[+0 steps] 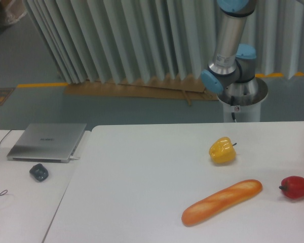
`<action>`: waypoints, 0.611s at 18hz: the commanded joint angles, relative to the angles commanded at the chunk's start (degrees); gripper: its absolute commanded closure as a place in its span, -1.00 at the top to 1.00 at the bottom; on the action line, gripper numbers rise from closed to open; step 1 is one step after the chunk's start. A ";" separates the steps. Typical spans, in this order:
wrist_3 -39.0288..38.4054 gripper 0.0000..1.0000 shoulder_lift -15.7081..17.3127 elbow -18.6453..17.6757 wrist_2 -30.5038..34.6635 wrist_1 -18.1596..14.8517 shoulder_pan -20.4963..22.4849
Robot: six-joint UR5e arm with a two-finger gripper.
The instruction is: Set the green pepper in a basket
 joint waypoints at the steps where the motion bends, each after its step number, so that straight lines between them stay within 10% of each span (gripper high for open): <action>1: 0.09 0.22 -0.44 0.00 0.00 0.26 -0.09; 8: 0.26 0.23 -1.76 0.17 0.00 1.41 -0.18; 10: -0.09 0.99 -0.89 0.18 -0.26 1.41 -0.53; 11: -0.18 1.00 -0.71 0.26 -0.87 1.41 -0.62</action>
